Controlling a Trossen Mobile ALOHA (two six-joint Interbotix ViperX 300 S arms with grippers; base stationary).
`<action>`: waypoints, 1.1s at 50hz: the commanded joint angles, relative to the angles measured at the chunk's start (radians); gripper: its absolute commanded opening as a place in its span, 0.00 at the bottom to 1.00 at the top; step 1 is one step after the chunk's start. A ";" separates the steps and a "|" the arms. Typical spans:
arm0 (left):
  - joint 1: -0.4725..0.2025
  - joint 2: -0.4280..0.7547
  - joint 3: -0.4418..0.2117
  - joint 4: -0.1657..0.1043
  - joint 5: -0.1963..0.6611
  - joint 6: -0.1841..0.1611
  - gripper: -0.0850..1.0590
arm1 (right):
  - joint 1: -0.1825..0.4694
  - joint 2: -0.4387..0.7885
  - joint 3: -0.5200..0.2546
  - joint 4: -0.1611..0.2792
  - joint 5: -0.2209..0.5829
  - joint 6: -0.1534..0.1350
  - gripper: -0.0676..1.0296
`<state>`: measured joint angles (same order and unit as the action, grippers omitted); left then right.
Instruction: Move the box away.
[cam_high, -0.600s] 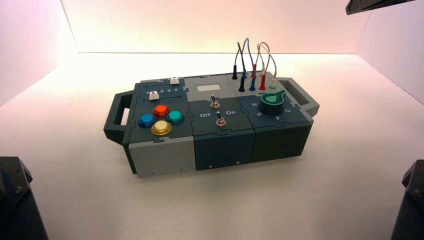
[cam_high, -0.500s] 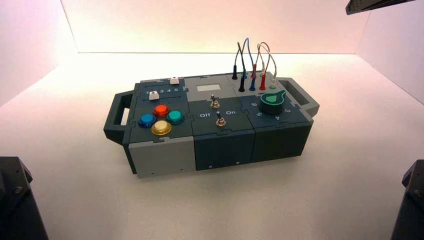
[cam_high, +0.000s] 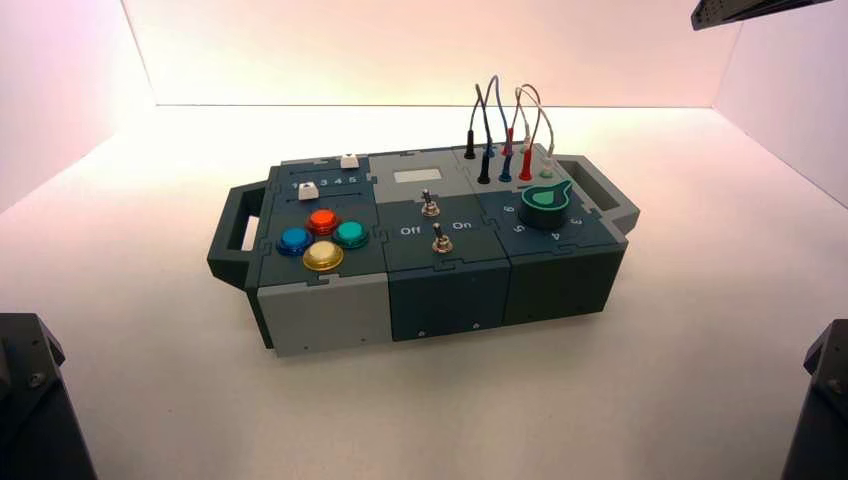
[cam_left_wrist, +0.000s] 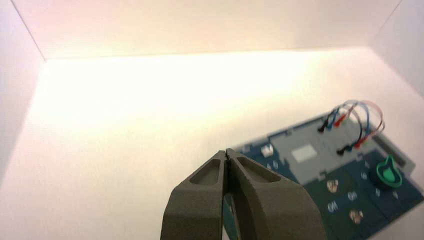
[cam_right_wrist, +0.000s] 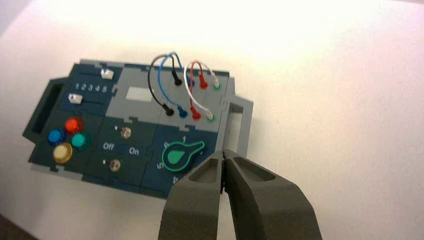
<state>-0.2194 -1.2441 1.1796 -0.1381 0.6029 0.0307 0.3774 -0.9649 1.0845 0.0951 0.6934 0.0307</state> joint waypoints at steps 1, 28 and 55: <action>0.000 0.109 -0.055 -0.017 0.041 -0.003 0.05 | 0.000 0.075 -0.097 0.032 0.095 0.002 0.04; -0.156 0.345 -0.405 -0.123 0.624 -0.038 0.05 | 0.005 0.183 -0.279 0.293 0.549 -0.008 0.04; -0.463 0.572 -0.307 -0.249 0.486 -0.035 0.05 | 0.064 0.333 -0.163 0.434 0.411 -0.021 0.04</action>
<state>-0.6565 -0.7102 0.8790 -0.3789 1.1229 -0.0031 0.4249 -0.6550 0.9281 0.5200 1.1413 0.0123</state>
